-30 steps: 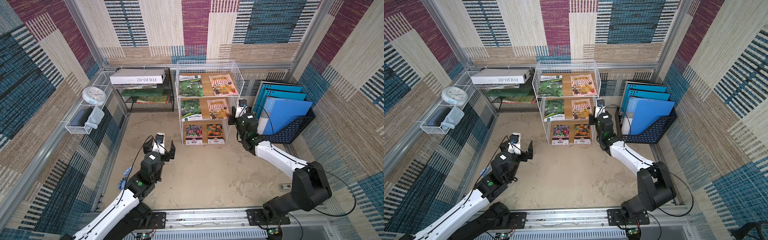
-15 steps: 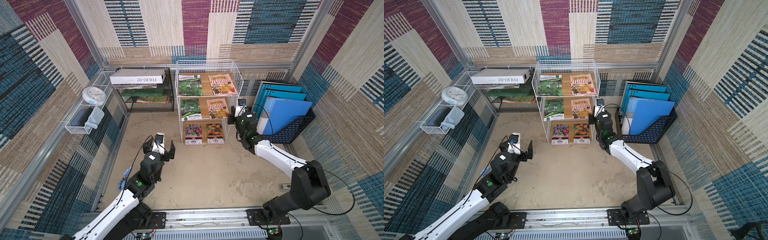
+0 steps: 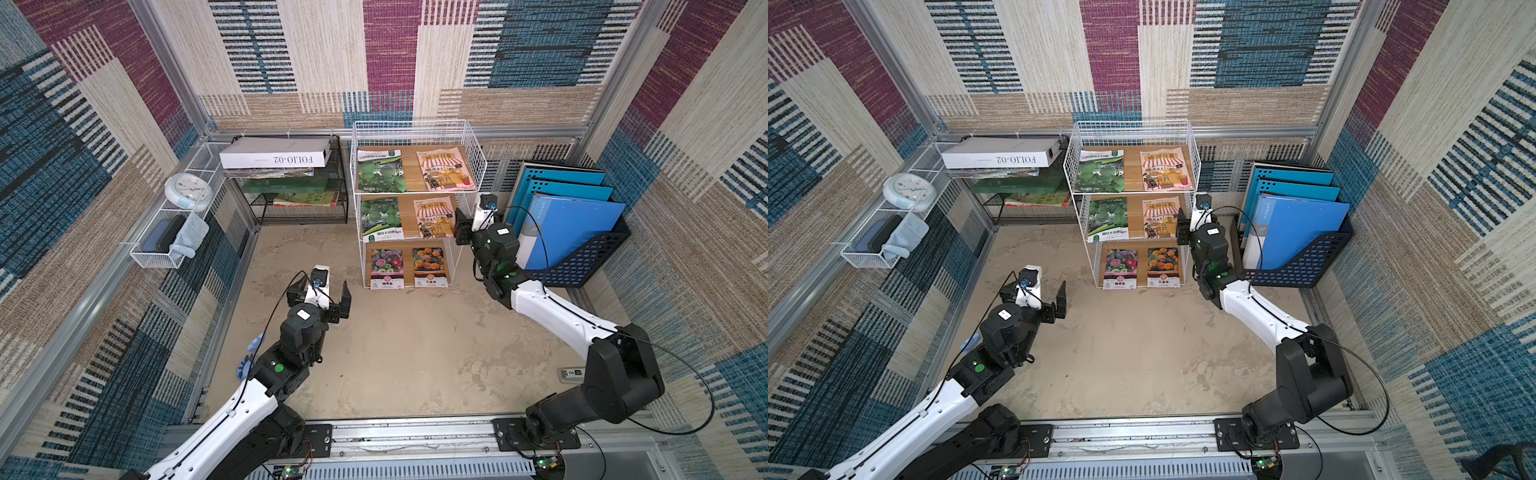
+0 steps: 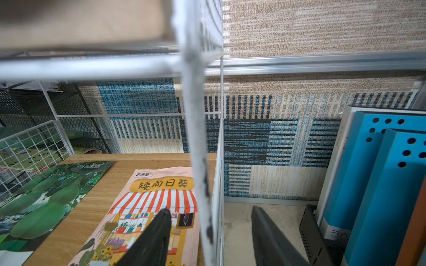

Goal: Take the seed bag off the shelf
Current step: Adjust the shelf at the center of the board.

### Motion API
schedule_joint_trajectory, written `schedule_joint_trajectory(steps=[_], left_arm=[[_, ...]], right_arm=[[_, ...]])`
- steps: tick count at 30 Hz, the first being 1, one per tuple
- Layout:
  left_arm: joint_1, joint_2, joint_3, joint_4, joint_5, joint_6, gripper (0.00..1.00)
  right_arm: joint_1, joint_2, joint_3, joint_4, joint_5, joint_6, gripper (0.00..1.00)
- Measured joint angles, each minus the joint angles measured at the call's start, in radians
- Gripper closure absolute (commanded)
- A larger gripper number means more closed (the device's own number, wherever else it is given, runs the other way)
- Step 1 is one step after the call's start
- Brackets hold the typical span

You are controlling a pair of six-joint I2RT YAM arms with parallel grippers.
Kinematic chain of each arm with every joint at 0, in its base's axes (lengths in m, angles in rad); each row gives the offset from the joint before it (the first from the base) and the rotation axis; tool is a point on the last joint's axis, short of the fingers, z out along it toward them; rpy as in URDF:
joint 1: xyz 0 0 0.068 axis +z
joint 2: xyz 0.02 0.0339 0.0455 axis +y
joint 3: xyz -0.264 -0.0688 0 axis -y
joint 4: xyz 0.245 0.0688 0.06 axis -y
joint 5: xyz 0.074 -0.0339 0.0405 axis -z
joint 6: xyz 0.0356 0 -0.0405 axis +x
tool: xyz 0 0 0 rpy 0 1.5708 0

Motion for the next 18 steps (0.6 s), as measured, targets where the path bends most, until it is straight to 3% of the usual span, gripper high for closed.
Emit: schedule_joint_trajectory(steps=[10, 18], left_arm=[[0.001, 0.045, 0.149, -0.126, 0.082, -0.013, 0.01], [-0.004, -0.027, 0.256, -0.312, 0.226, -0.060, 0.01]], right_arm=[[0.008, -0.184, -0.092, -0.079, -0.028, -0.009, 0.28], [0.056, -0.407, -0.061, -0.421, -0.143, -0.135, 0.29]])
